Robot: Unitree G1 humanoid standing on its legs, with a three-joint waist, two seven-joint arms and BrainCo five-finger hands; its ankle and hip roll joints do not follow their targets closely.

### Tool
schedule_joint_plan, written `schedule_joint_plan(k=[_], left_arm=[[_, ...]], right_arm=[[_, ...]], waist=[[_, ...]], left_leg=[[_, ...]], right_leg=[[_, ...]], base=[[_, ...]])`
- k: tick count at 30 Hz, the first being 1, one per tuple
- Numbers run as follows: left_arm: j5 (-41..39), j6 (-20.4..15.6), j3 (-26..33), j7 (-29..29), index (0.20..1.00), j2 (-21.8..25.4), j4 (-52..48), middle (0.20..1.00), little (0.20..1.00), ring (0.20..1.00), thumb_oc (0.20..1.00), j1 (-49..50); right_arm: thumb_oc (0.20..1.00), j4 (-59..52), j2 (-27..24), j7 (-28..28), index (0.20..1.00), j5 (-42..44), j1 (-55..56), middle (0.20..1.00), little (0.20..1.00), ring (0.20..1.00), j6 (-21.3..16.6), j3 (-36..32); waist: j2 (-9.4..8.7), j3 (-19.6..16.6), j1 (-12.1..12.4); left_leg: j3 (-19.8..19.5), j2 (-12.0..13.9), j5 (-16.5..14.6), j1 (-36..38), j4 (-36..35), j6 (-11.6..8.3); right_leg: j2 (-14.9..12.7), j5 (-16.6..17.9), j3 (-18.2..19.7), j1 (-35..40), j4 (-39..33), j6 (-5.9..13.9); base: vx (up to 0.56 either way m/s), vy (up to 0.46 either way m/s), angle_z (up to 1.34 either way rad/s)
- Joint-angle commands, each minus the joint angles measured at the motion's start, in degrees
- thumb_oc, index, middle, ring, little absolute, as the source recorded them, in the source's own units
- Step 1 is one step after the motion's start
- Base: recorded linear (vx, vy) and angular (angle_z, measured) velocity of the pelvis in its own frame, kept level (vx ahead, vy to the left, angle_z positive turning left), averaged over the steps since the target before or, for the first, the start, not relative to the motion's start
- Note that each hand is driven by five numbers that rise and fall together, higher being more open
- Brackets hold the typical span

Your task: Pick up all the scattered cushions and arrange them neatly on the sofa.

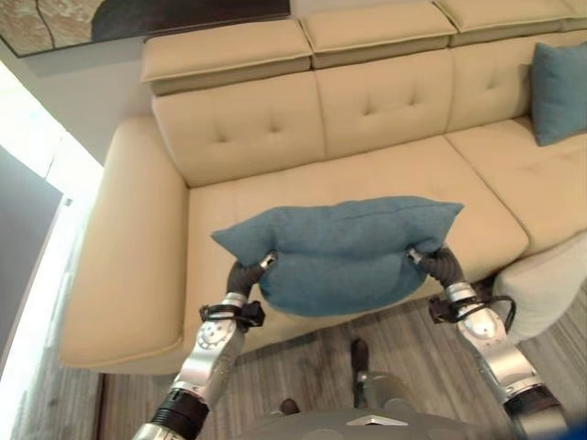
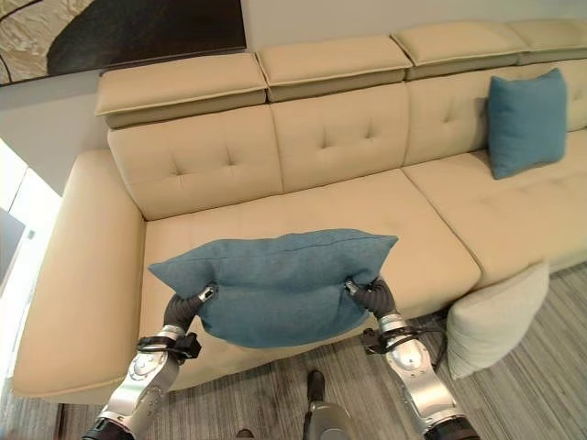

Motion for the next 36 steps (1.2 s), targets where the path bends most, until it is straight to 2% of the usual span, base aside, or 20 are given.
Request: schedule_joint_plan(k=[1, 2, 3, 4, 7, 8, 9, 11, 15, 16, 18, 20, 21, 25, 26, 27, 31, 36], left_arm=[[-0.4, -4.6, -1.5, -3.0, 0.200, 0.1, -5.1, 0.200, 0.200, 0.200, 0.200, -6.4], [-0.4, -4.6, -1.5, -2.9, 0.200, 0.1, -5.1, 0.200, 0.200, 0.200, 0.200, -6.4], [-0.5, -4.3, -1.6, -2.8, 0.200, 0.1, -5.2, 0.200, 0.200, 0.200, 0.200, -6.1], [-0.3, -4.3, -1.6, -2.9, 0.200, 0.1, -5.3, 0.200, 0.200, 0.200, 0.200, -5.8], [-0.3, -4.3, -1.6, -2.9, 0.200, 0.1, -5.3, 0.200, 0.200, 0.200, 0.200, -5.8], [-0.4, -4.1, -1.0, -2.6, 0.200, 0.2, -6.3, 0.200, 0.200, 0.200, 0.200, -5.1], [-0.2, -4.0, -1.1, -2.8, 0.200, 0.4, -6.5, 0.200, 0.200, 0.200, 0.200, -4.8], [-0.3, -4.0, -0.9, -3.0, 0.200, 0.7, -6.9, 0.200, 0.200, 0.200, 0.200, -4.7], [-0.2, -3.8, -0.4, -2.9, 0.200, 1.2, -7.4, 0.200, 0.200, 0.200, 0.200, -4.8], [0.2, -3.7, 0.0, -2.8, 0.200, 1.7, -7.8, 0.200, 0.200, 0.200, 0.200, -5.1], [0.4, -3.9, 0.3, -2.5, 0.200, 2.1, -8.1, 0.200, 0.200, 0.200, 0.200, -5.1], [0.4, -4.0, 0.5, -2.2, 0.200, 2.3, -8.2, 0.200, 0.200, 0.200, 0.200, -5.2], [0.5, -4.0, 0.9, -1.9, 0.200, 2.4, -8.0, 0.200, 0.200, 0.200, 0.200, -5.3], [0.8, -4.4, 2.0, -1.5, 0.200, 2.6, -8.4, 0.200, 0.200, 0.200, 0.200, -5.2], [0.8, -4.8, 2.6, -0.8, 0.200, 2.6, -7.9, 0.200, 0.200, 0.200, 0.200, -6.3], [0.6, -4.8, 2.8, -0.2, 0.200, 2.6, -7.3, 0.200, 0.200, 0.200, 0.200, -7.5], [2.1, -5.4, 2.6, 0.5, 0.200, 2.0, -7.0, 0.200, 0.200, 0.200, 0.200, -8.7], [2.8, -5.5, 1.4, 2.2, 0.200, 1.9, -5.6, 0.200, 0.200, 0.200, 0.200, -14.7]], right_arm=[[0.200, -6.3, 0.4, 0.6, 0.200, 1.2, -3.7, 0.200, 0.200, 0.200, -6.0, -1.0], [0.200, -6.3, 0.4, 0.6, 0.200, 1.2, -3.7, 0.200, 0.200, 0.200, -6.0, -1.0], [0.200, -6.2, 0.4, 0.8, 0.200, 1.3, -3.2, 0.200, 0.200, 0.200, -5.7, -0.8], [0.200, -5.9, 0.5, 0.8, 0.200, 1.3, -3.1, 0.200, 0.200, 0.200, -5.7, -0.8], [0.200, -5.9, 0.5, 0.8, 0.200, 1.3, -3.1, 0.200, 0.200, 0.200, -5.7, -0.8], [0.200, -5.8, 0.8, 0.4, 0.200, 0.9, -3.0, 0.200, 0.200, 0.200, -5.5, -1.3], [0.200, -6.2, 1.0, 0.5, 0.200, 0.6, -2.6, 0.200, 0.200, 0.200, -5.5, -1.5], [0.200, -6.1, 1.5, 0.5, 0.200, 0.1, -3.1, 0.200, 0.200, 0.200, -5.2, -1.7], [0.200, -5.5, 2.3, 0.4, 0.200, -0.6, -4.0, 0.200, 0.200, 0.200, -4.9, -1.3], [0.200, -5.4, 2.8, 0.3, 0.200, -1.2, -4.9, 0.200, 0.200, 0.200, -4.8, -0.9], [0.200, -5.1, 2.9, 0.3, 0.200, -1.6, -5.7, 0.200, 0.200, 0.200, -4.7, -0.5], [0.200, -4.9, 2.9, 0.1, 0.200, -1.9, -6.2, 0.200, 0.200, 0.200, -4.7, -0.5], [0.200, -4.3, 3.2, 0.2, 0.200, -2.1, -6.3, 0.200, 0.200, 0.200, -4.4, -0.3], [0.200, -3.9, 2.9, -0.1, 0.200, -2.3, -7.1, 0.200, 0.200, 0.200, -4.5, -0.4], [0.200, -3.0, 2.5, -0.5, 0.200, -2.5, -8.3, 0.200, 0.200, 0.200, -4.5, -0.4], [0.200, -2.7, 2.4, -0.8, 0.200, -2.5, -8.6, 0.200, 0.200, 0.200, -4.5, -0.5], [0.200, -2.5, 1.7, -0.9, 0.200, -2.7, -10.0, 0.200, 0.200, 0.200, -4.5, -0.3], [0.200, -1.1, 0.5, -2.0, 0.200, -1.8, -15.9, 0.200, 0.200, 0.200, -4.1, 0.8]], waist=[[-2.69, -1.3, 0.2], [-2.69, -1.4, 0.1], [-3.03, -1.2, 0.7], [-3.10, -1.5, 0.8], [-3.12, -1.5, 0.8], [-2.32, -1.6, 2.0], [-2.28, -1.9, 1.8], [-2.19, -2.7, 2.1], [-2.29, -2.9, 2.8], [-2.26, -2.8, 3.3], [-2.08, -2.5, 3.5], [-1.86, -2.3, 3.4], [-1.59, -2.0, 3.3], [-1.28, -2.3, 3.4], [-1.45, -2.3, 3.0], [-1.56, -2.0, 2.5], [-1.81, -2.4, 2.4], [-1.67, -3.7, 2.4]], left_leg=[[-2.6, 0.9, 4.6, -3.7, 9.9, -3.08], [-2.7, 0.9, 4.6, -3.8, 10.0, -3.08], [-3.3, 0.3, 3.5, -5.2, 6.5, -2.33], [-3.4, -0.1, 3.6, -5.9, 3.1, -1.85], [-3.4, -0.1, 3.6, -5.8, 3.1, -1.85], [-4.0, 1.1, 7.4, -7.6, -4.2, -2.08], [-3.5, 0.8, 7.9, -6.6, -5.5, -1.96], [-3.0, -1.1, 6.6, -4.1, -6.8, -0.87], [-2.0, -2.2, 5.1, -2.7, -6.8, 0.36], [-1.1, -3.0, 3.7, -2.1, -6.6, 1.37], [-0.1, -3.5, 3.2, -1.5, -6.5, 2.17], [0.1, -3.8, 2.8, -1.1, -6.6, 2.59], [0.0, -3.9, 2.4, -0.5, -6.9, 2.86], [0.3, -4.1, 1.9, 0.3, -7.8, 2.65], [0.1, -4.1, 1.6, 1.1, -8.2, 2.18], [-0.7, -4.1, 1.4, 1.2, -7.9, 1.95], [-1.0, -4.0, 1.5, 2.1, -8.3, 1.58], [-1.8, -3.2, 2.4, 2.2, -9.9, 0.48]], right_leg=[[-0.3, -5.5, 1.6, 5.4, 3.3, 3.69], [-0.3, -5.5, 1.5, 5.4, 3.3, 3.69], [-0.6, -6.0, 1.3, 6.5, 2.7, 4.10], [-0.7, -6.2, 1.5, 6.7, 2.3, 4.42], [-0.7, -6.2, 1.5, 6.7, 2.3, 4.42], [-0.4, -8.6, 2.0, 8.5, 3.3, 4.79], [-0.7, -8.8, 1.6, 8.7, 3.8, 4.98], [-2.3, -8.7, 2.0, 9.6, 4.5, 5.84], [-4.0, -8.2, 2.9, 9.8, 6.1, 7.07], [-5.5, -7.2, 3.0, 8.8, 8.7, 8.06], [-6.5, -5.2, 3.7, 6.9, 12.0, 9.01], [-6.9, -4.5, 4.1, 6.0, 14.0, 9.13], [-6.6, -4.5, 5.5, 4.5, 15.8, 9.08], [-7.0, -3.3, 4.6, 2.9, 11.5, 8.93], [-6.1, -2.6, 4.7, 0.8, 6.5, 8.89], [-5.8, -2.7, 6.0, 0.9, 6.1, 8.87], [-5.9, -2.4, 5.6, 2.7, 4.5, 9.01], [-4.9, -2.9, 2.8, 5.4, 0.9, 8.42]], base=[[0.05, -0.076, 0.39], [0.11, -0.039, 0.17], [0.14, -0.008, 0.07], [0.14, -0.007, 0.03], [0.12, 0.054, -0.02], [0.36, 0.202, -0.05], [0.43, 0.271, 0.06], [0.26, 0.257, -0.07], [0.13, 0.177, -0.18], [0.11, 0.240, -0.28], [0.07, 0.179, -0.23], [0.05, 0.113, -0.22], [0.09, 0.130, -0.03], [0.08, 0.018, 0.02], [0.16, -0.046, -0.11], [0.16, -0.049, -0.18], [0.10, -0.040, 0.20], [0.10, -0.084, 0.16]])
